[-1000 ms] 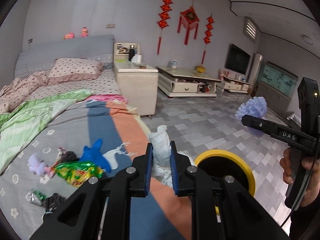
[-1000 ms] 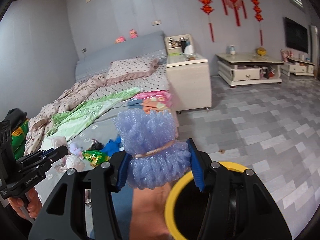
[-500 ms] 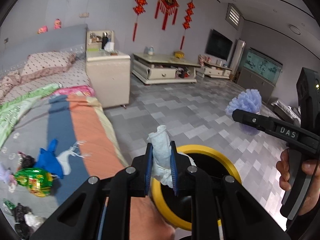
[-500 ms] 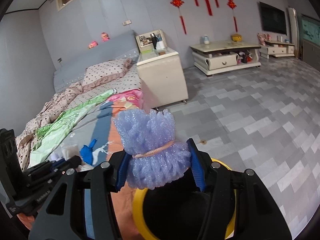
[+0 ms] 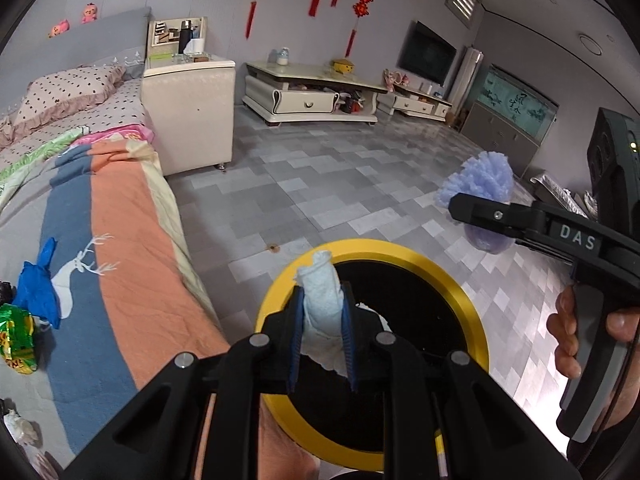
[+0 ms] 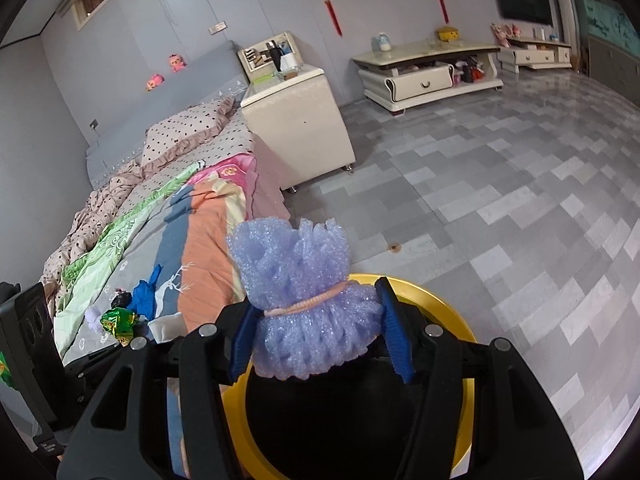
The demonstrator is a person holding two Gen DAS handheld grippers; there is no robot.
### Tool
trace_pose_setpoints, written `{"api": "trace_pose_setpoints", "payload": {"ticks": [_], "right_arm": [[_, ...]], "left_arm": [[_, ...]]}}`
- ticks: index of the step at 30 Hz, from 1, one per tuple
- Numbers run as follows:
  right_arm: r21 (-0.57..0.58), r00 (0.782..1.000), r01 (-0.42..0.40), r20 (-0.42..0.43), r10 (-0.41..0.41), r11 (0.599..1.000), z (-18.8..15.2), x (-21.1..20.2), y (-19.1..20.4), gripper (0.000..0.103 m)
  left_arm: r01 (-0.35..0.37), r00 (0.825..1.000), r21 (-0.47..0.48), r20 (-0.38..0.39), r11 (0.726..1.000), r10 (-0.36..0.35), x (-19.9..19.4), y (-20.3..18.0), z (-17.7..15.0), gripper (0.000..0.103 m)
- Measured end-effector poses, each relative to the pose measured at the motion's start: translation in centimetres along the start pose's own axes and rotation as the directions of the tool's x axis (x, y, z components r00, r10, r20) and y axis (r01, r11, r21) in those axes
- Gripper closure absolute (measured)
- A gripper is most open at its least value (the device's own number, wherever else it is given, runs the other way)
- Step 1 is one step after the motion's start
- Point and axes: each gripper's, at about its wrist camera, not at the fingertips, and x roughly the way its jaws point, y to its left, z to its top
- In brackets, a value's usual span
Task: Collect trash
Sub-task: 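Open the right tool and then the left tool to drop bundles into the bin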
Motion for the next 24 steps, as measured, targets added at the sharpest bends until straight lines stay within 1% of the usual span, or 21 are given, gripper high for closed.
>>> {"api": "trace_pose_setpoints", "payload": {"ticks": [3,6,8,9,10,14,16,18,24], "right_arm": [[0.008,1.0,0.004,0.005,-0.004,1.0,-0.3,0.0,-0.4,0.047],[0.006,1.0,0.015,0.016,-0.015,1.0,-0.5,-0.5,-0.4,0.046],[0.01,0.999,0.023,0.022,-0.024,1.0,-0.7,-0.9,-0.2,0.041],[0.01,0.999,0.03,0.024,-0.03,0.999,-0.7,-0.9,-0.2,0.04],[0.012,0.999,0.033,0.025,-0.033,0.999,-0.8,-1.1,-0.2,0.038],[0.03,0.999,0.04,0.023,-0.041,0.999,-1.0,-1.1,-0.6,0.034],[0.043,0.999,0.044,0.023,-0.045,0.998,-1.1,-1.1,-0.8,0.032],[0.05,0.999,0.046,0.021,-0.047,0.998,-1.3,-1.1,-0.9,0.032],[0.061,0.999,0.043,0.017,-0.044,0.997,-1.9,-1.3,-1.0,0.032]], "left_arm": [[0.014,1.0,0.005,-0.003,1.0,-0.014,0.1,-0.6,-0.2,0.085],[0.019,1.0,-0.003,-0.007,1.0,-0.019,0.0,-0.9,-0.2,0.08],[0.015,1.0,-0.011,-0.005,1.0,-0.015,-0.1,-0.8,-0.4,0.075],[0.013,1.0,-0.012,-0.004,1.0,-0.013,0.0,-0.5,-0.4,0.071],[0.008,1.0,-0.017,-0.004,1.0,-0.008,-0.1,-0.4,-0.5,0.065],[0.011,1.0,-0.034,-0.01,0.999,-0.012,-0.3,0.1,-0.5,0.058],[0.007,1.0,-0.032,-0.012,0.999,-0.007,-0.4,0.2,-0.7,0.051],[-0.004,1.0,-0.033,-0.011,0.999,0.003,-0.6,0.4,-0.9,0.049],[-0.023,1.0,-0.058,-0.008,0.998,0.023,-1.3,1.7,-1.3,0.049]]}}
